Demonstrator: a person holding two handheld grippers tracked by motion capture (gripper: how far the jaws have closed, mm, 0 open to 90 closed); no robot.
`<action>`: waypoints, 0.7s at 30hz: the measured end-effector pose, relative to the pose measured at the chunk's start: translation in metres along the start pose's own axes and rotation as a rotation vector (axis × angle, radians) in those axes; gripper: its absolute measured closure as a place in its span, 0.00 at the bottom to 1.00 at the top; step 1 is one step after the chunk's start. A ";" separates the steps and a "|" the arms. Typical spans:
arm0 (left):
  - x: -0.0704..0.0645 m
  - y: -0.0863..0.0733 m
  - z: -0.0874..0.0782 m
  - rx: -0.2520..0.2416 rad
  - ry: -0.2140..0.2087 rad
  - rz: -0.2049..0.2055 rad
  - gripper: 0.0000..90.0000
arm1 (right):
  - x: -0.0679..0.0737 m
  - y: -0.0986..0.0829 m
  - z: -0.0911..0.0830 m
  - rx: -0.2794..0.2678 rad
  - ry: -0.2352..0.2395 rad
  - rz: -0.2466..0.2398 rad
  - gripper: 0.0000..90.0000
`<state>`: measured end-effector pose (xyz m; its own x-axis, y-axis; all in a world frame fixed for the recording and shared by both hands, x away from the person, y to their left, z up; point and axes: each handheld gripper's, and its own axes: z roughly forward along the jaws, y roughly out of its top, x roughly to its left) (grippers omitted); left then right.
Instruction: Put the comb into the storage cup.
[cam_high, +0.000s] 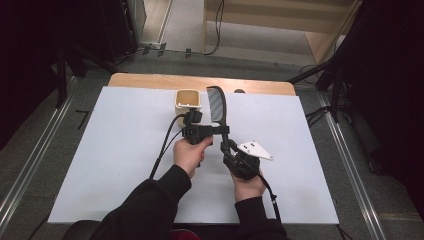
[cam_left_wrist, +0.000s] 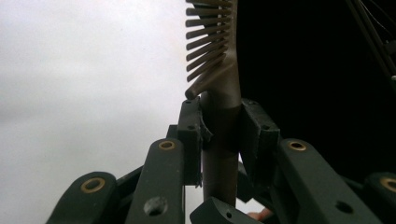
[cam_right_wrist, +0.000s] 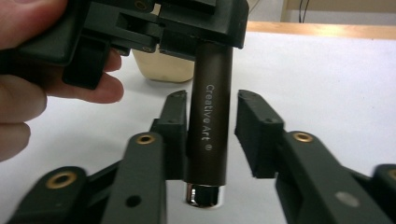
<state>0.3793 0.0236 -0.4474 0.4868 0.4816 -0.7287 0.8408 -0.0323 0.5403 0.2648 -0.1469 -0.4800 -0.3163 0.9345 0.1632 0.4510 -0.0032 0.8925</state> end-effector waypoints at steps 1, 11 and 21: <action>0.000 0.000 0.000 0.000 0.000 0.001 0.81 | -0.001 0.000 0.000 0.000 0.004 -0.005 0.64; 0.002 0.002 -0.005 0.008 0.050 0.050 0.81 | -0.003 0.002 -0.003 0.005 0.069 -0.070 0.45; 0.003 0.003 -0.011 0.032 0.129 0.120 0.81 | -0.005 -0.002 -0.005 0.046 0.125 -0.106 0.34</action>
<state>0.3804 0.0350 -0.4434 0.5514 0.5807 -0.5989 0.7866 -0.1229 0.6051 0.2617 -0.1535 -0.4803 -0.4642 0.8771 0.1232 0.4468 0.1119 0.8876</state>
